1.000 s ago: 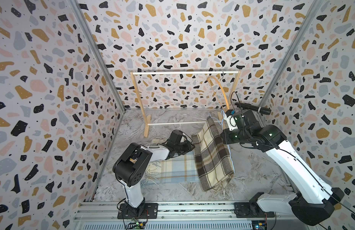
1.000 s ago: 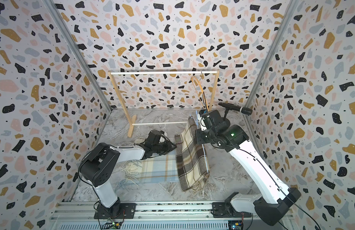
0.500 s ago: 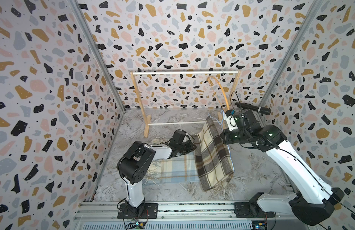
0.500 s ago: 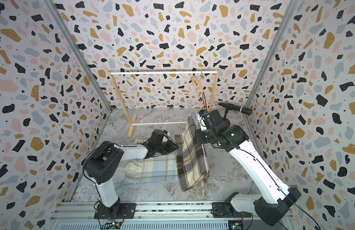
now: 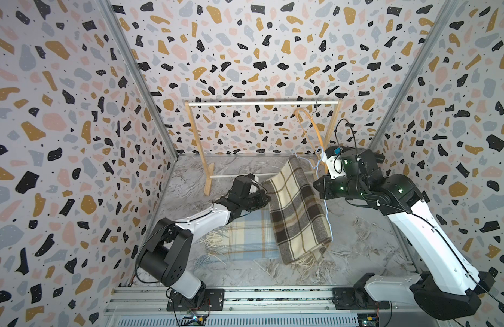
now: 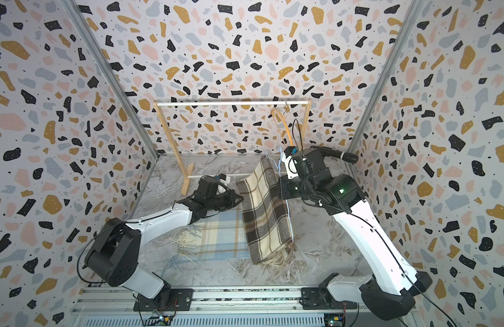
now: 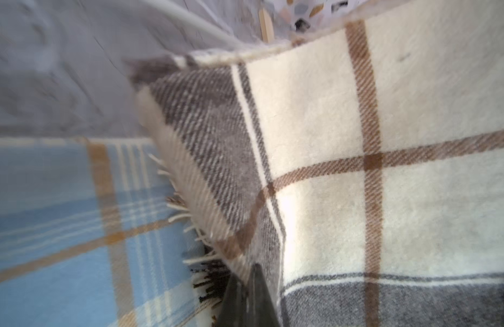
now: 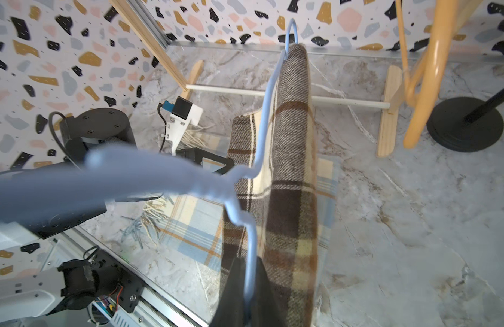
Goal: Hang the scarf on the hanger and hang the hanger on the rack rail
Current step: Adjust the scarf at the hanger.
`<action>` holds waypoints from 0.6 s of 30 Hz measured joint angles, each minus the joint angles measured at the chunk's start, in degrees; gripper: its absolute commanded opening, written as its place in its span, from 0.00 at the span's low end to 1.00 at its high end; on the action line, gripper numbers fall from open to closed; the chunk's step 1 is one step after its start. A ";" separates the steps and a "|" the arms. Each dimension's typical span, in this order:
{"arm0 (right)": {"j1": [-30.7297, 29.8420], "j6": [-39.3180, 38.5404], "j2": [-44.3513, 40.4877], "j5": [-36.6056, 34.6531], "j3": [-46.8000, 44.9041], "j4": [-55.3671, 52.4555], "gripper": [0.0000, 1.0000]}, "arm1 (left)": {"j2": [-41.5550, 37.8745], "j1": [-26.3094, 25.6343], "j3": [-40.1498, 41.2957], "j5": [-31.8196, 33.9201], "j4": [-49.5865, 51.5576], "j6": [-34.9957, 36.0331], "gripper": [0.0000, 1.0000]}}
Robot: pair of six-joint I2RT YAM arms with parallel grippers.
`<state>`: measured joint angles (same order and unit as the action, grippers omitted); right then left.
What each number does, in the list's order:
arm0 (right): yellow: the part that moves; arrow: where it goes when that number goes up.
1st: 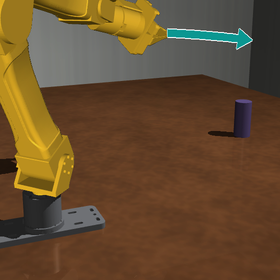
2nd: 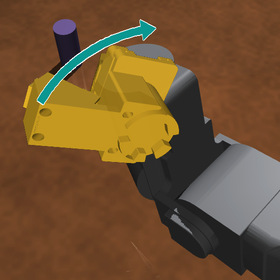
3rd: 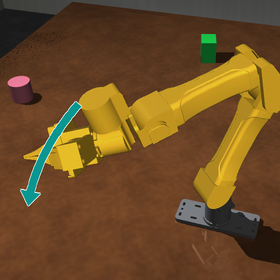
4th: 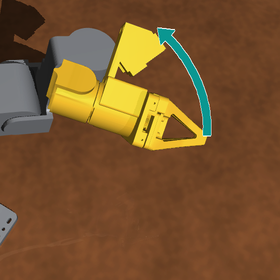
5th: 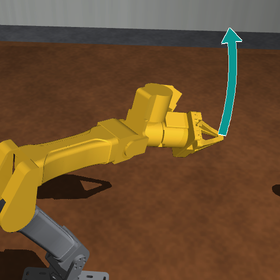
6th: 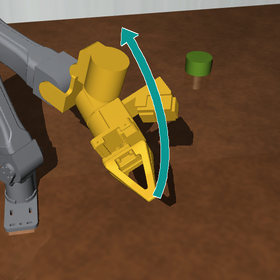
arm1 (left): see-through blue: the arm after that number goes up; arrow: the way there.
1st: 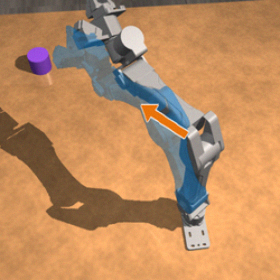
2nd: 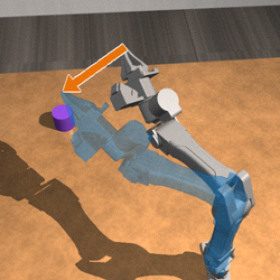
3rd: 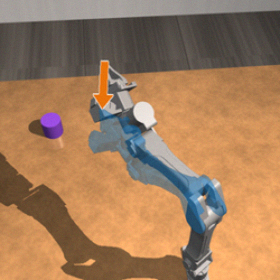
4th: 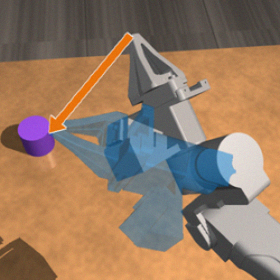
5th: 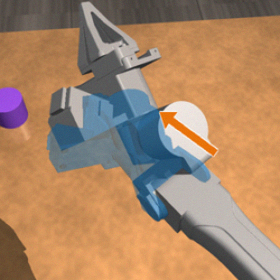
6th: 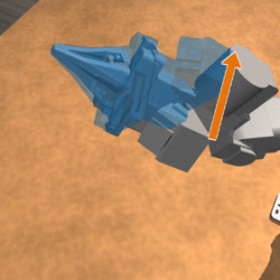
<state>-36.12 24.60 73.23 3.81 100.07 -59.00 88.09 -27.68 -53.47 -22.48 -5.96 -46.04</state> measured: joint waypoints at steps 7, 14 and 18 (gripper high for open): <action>0.00 0.87 1.79 1.09 4.39 0.24 0.00 | -4.24 4.74 2.40 0.57 4.61 2.19 0.00; 0.00 0.85 3.41 -0.61 4.48 -1.07 0.00 | -7.74 6.78 5.05 0.57 7.37 3.32 0.00; 0.00 0.85 3.63 -1.25 5.20 -1.29 0.00 | -8.37 7.54 5.60 0.57 7.56 3.54 0.00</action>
<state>-36.12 25.45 76.86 2.57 105.27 -60.29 79.72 -20.14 -47.88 -21.91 1.61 -42.50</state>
